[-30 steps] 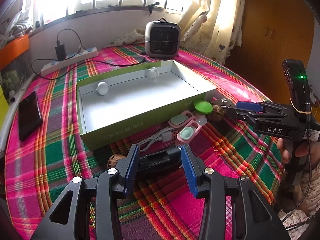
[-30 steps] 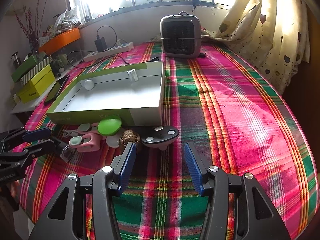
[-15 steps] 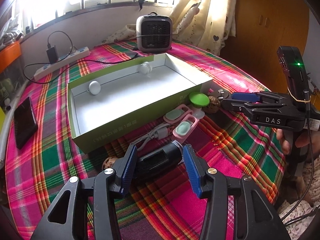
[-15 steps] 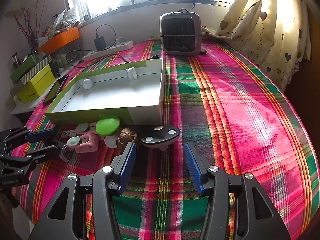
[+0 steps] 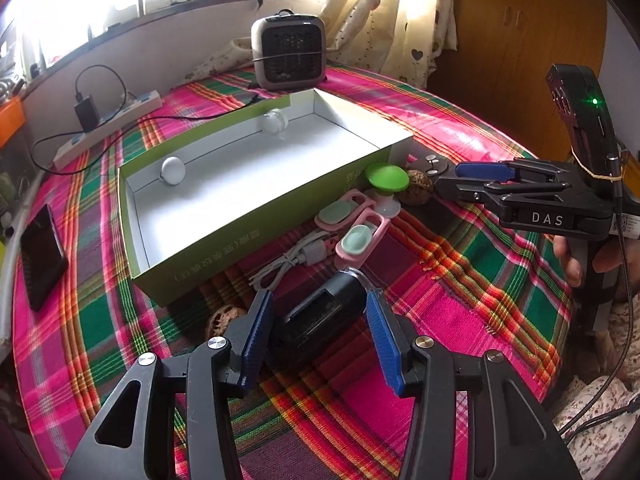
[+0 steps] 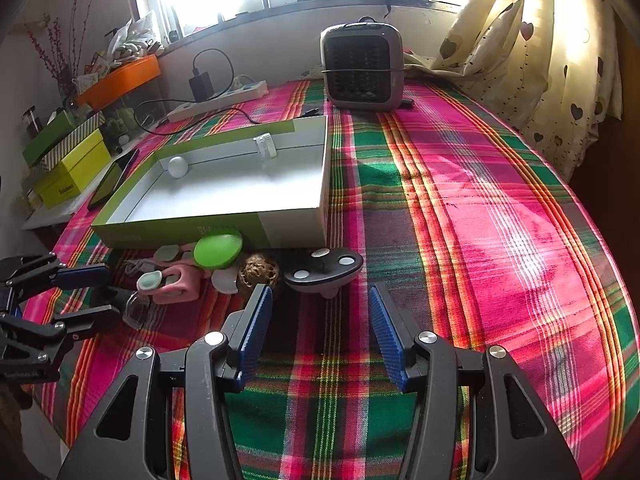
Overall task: Organize objects
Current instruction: 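Move the left tool toward the black flashlight while the right tool approaches the black dotted disc, then close the right tool on the black dotted disc while the left tool grips the black flashlight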
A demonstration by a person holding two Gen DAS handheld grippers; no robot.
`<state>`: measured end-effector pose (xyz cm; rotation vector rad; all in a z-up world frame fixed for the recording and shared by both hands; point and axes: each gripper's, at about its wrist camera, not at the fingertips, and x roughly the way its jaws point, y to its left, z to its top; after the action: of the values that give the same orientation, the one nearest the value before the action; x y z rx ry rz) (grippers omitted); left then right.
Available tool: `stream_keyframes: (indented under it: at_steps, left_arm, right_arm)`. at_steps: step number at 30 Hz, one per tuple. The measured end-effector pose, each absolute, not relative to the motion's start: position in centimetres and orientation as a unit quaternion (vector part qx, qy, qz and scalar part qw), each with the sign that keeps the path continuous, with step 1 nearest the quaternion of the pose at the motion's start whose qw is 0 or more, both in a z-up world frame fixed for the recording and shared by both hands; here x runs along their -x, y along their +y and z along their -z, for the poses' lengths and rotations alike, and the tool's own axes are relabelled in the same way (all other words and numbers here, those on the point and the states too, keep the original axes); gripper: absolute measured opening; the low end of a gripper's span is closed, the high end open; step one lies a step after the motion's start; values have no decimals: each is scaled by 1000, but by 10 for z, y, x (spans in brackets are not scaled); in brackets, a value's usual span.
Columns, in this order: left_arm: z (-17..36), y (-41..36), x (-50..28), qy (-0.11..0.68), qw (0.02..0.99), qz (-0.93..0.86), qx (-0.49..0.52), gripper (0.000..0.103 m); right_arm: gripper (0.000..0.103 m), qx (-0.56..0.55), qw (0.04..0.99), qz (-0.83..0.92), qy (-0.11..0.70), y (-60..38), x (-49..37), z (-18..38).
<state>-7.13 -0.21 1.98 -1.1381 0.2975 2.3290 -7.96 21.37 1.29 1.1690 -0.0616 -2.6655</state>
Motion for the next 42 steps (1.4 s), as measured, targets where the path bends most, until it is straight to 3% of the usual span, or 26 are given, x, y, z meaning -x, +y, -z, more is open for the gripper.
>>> stream_keyframes:
  at_steps: [11,25,42]
  left_arm:
    - [-17,10,49,107,306,-843,428,46]
    - [-10,7,57,32,259,-859,441,46]
    - [-9,10,60,32,232,-868,437,46]
  right_arm:
    - [52,-401,122,908,-17,210,78,-13]
    - [52,-403,102,910,-8,216,91,-14]
    - [51,-428,104,898,13,211,107,-7]
